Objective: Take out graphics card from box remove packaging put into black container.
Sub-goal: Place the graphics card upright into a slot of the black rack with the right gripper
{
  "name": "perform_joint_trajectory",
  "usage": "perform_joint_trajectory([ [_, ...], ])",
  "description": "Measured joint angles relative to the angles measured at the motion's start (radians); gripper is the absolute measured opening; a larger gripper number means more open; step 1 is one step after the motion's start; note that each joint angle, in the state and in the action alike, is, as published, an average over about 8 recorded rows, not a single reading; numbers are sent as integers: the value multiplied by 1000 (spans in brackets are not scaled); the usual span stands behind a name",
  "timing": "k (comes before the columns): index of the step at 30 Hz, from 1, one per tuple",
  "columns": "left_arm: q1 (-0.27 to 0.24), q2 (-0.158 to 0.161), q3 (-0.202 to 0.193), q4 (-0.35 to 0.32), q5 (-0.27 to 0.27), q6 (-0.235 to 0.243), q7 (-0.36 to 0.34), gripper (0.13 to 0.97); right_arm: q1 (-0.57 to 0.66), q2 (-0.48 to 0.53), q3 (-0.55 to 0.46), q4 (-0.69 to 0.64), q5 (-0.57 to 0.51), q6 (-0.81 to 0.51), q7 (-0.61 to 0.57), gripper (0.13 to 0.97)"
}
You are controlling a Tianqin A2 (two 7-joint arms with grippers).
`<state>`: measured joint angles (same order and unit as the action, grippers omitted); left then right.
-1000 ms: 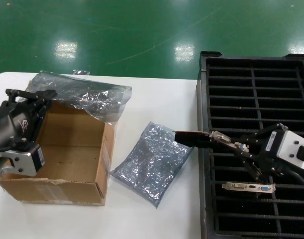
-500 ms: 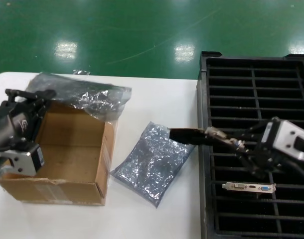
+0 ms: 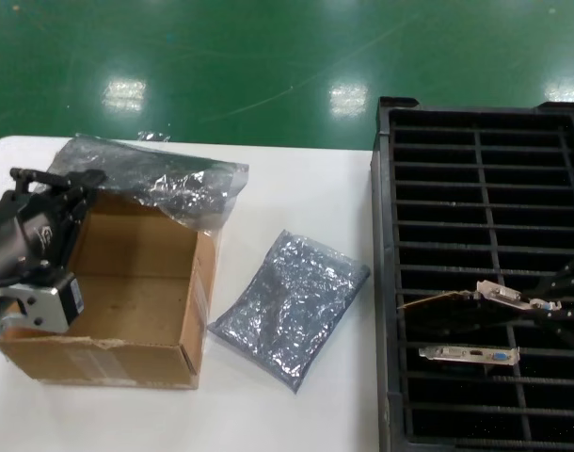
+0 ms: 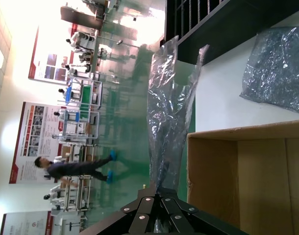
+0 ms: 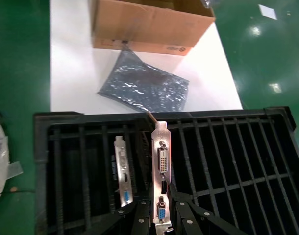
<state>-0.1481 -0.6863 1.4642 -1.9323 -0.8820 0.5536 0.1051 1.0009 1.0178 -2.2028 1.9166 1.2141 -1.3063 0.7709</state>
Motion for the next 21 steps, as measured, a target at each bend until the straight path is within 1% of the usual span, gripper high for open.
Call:
perform_joint_trajectory([
  [4,0,0,0,0,0,0,0,139,39,-3,-5,12,19,-59,-7,185],
  [8,0,0,0,0,0,0,0,139,71,-23,-23,3,10,-105,-15,185],
  [21,0,0,0,0,0,0,0,138,156,-113,-111,-67,-95,-204,-65,185],
])
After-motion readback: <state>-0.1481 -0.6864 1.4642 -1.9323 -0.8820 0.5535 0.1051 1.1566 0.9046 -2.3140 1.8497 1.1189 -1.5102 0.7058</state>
